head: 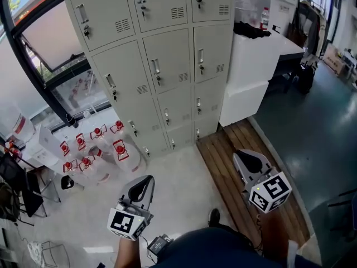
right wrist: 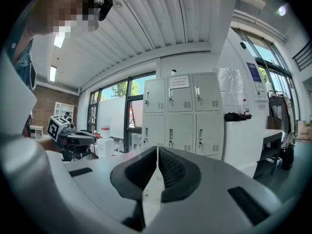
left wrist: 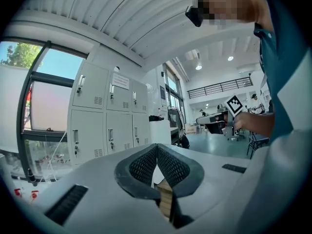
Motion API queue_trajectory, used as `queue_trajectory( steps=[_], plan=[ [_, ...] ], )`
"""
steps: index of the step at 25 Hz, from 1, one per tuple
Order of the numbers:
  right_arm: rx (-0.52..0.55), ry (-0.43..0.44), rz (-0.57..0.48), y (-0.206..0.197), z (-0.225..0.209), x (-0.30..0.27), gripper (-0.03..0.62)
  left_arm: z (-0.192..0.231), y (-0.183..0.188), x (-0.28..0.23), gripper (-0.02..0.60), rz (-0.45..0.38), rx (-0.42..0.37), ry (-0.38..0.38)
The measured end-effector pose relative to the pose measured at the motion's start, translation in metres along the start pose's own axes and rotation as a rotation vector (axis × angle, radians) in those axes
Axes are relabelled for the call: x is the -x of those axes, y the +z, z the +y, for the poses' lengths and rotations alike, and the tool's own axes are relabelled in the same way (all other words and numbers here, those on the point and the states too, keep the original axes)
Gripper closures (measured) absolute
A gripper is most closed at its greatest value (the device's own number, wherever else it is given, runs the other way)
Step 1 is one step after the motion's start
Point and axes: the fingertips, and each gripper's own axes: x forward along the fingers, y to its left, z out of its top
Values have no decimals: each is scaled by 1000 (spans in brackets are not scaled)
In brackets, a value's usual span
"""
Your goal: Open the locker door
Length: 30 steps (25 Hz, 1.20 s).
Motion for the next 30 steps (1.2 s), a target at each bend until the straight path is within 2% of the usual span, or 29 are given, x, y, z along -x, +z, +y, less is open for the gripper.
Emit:
queue_trajectory(
  steps=[3,10,15,30],
  plan=[
    [-10,27,3,1,-27,-20,557,4,4,-26,565,21,5,45],
    [-16,94,3,2,-80,-53,557,4,9,-76,565,20,2,93],
    [-20,140,-5,2,-113,-72,557,6,10,-105,565,67,-5,164],
    [-39,200,-38,5,-208,-93,557,-9,39,-203,565,14,-57,190]
  ],
)
